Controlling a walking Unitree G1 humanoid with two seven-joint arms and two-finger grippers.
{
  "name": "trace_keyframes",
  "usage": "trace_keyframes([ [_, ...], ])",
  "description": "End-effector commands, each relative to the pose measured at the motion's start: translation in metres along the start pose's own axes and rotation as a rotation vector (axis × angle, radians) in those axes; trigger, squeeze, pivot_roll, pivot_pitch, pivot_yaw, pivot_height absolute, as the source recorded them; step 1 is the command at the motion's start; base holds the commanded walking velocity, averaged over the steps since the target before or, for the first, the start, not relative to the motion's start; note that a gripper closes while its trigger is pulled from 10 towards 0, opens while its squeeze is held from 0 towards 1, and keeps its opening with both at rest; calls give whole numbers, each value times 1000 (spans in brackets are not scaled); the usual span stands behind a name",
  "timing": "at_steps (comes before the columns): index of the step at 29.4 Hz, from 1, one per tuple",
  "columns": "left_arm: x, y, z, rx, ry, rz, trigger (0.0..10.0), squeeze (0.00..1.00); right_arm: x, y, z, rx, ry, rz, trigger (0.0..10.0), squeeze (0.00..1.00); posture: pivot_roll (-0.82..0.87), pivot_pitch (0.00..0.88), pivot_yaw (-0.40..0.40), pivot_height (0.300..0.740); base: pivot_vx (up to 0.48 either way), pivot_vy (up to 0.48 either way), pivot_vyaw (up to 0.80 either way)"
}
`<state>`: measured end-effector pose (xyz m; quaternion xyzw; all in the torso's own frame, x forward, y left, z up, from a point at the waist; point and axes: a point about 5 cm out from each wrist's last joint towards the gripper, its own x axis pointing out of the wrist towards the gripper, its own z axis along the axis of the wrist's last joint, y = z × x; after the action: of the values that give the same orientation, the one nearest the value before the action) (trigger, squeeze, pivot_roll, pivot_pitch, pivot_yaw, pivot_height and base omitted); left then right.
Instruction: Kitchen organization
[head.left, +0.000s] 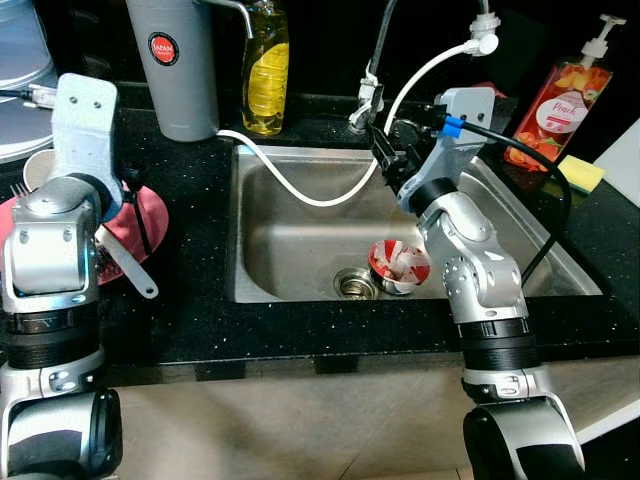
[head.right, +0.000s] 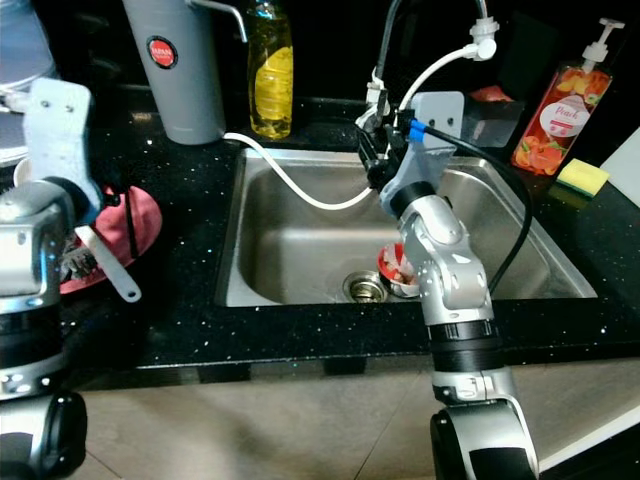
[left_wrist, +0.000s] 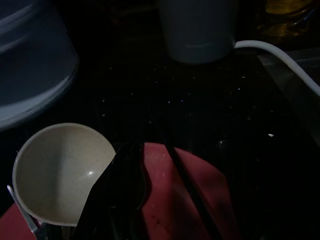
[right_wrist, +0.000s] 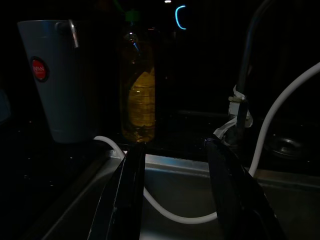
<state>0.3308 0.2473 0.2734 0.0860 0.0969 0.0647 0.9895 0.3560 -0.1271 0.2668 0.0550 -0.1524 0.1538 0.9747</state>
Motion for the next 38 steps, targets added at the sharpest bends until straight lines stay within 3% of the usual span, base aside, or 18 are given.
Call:
trace_keyframes([
  [1,3,0,-2,-20,28,-6,10000,0,-3,-2,-1,-6,7,-7,10000,0,242,0,-76,740,0,0,0],
  [4,8,-7,-14,-34,84,-32,9843,0,-3,-3,-1,-7,5,-9,10000,0,235,0,-72,740,0,0,0],
  [6,10,-9,-20,-47,106,-52,8118,0,-3,-3,-1,-7,6,-10,10000,0,235,0,-72,740,0,0,0],
  [7,11,-10,-22,-51,114,-60,8118,0,-3,-3,-1,-7,6,-10,10000,0,235,0,-72,740,0,0,0],
  [8,12,-12,-24,-60,124,-75,9333,0,-3,-2,-1,-7,6,-9,10000,0,235,0,-72,740,0,0,0],
  [13,15,-18,-33,-73,154,-92,10000,0,-3,-2,-1,-7,5,-6,10000,0,233,0,-73,740,0,0,0],
  [14,15,-19,-36,-77,163,-91,9961,0,-3,-2,0,-7,4,-5,10000,0,233,0,-75,740,0,0,0],
  [16,16,-20,-41,-93,180,-95,8431,0,-3,-2,0,-8,3,-5,10000,0,233,0,-75,740,0,0,0],
  [25,17,-19,-47,-150,204,-76,7922,0,-2,-3,0,-8,4,-5,10000,0,233,0,-79,740,0,0,0],
  [27,17,-18,-49,-151,208,-64,5451,0,-2,-2,0,-7,4,-2,10000,0,234,0,-81,740,0,0,0],
  [28,17,-18,-49,-151,208,-64,5451,0,-2,-2,0,-7,4,-2,10000,0,234,0,-81,740,0,0,0],
  [30,17,-18,-51,-153,211,-59,0,0,-2,-2,0,-7,4,1,10000,0,234,0,-83,740,0,0,0],
  [38,17,-18,-54,-166,210,-59,0,0,-1,-2,0,-8,3,5,10000,0,235,0,-86,740,0,0,0],
])
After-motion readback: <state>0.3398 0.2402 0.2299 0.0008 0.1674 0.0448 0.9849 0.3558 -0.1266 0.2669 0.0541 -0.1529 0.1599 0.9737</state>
